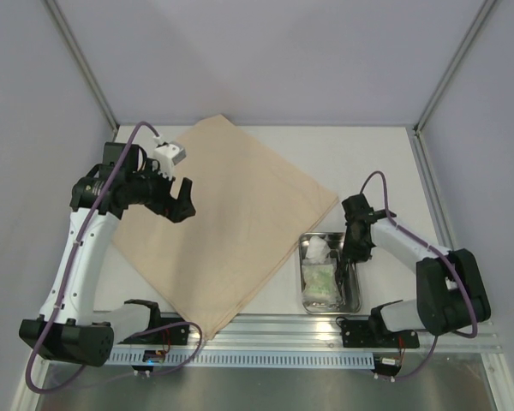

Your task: Prepare the surgical pack

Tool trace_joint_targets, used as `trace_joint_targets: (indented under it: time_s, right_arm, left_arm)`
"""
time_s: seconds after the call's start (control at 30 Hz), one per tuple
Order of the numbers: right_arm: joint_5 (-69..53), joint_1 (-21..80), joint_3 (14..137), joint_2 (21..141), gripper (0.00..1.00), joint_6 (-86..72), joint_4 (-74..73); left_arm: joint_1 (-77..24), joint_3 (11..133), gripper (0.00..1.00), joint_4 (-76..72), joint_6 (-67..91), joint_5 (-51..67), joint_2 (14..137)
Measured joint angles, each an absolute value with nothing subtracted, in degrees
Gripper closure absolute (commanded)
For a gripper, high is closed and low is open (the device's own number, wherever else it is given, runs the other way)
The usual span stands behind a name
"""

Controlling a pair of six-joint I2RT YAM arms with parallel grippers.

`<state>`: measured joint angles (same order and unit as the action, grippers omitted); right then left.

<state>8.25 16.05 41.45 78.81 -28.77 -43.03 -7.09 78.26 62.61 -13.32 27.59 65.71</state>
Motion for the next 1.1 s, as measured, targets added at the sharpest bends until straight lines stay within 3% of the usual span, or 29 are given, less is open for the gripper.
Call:
trace_joint_targets:
  time_s: [0.13, 0.37, 0.5, 1.1]
  right_arm:
    - [7.9, 15.9, 40.4, 79.1, 0.73, -28.4, -41.8]
    - [7.3, 15.8, 40.0, 79.2, 0.86, -26.7, -41.1]
    - [6.2, 15.8, 39.9, 79.0, 0.99, -25.6, -40.9]
    - [-1.8, 15.7, 39.1, 67.3, 0.99, -23.9, -42.6]
  left_arm:
    - [-7.1, 78.3, 0.00, 63.1, -13.3, 27.6, 66.0]
    - [-7.1, 78.3, 0.00, 63.2, -13.3, 27.6, 66.0]
    - [-7.1, 78.3, 0.00, 63.3, -13.4, 27.6, 66.0]
    - [-7.1, 78.3, 0.00, 63.7, -13.5, 27.5, 66.0]
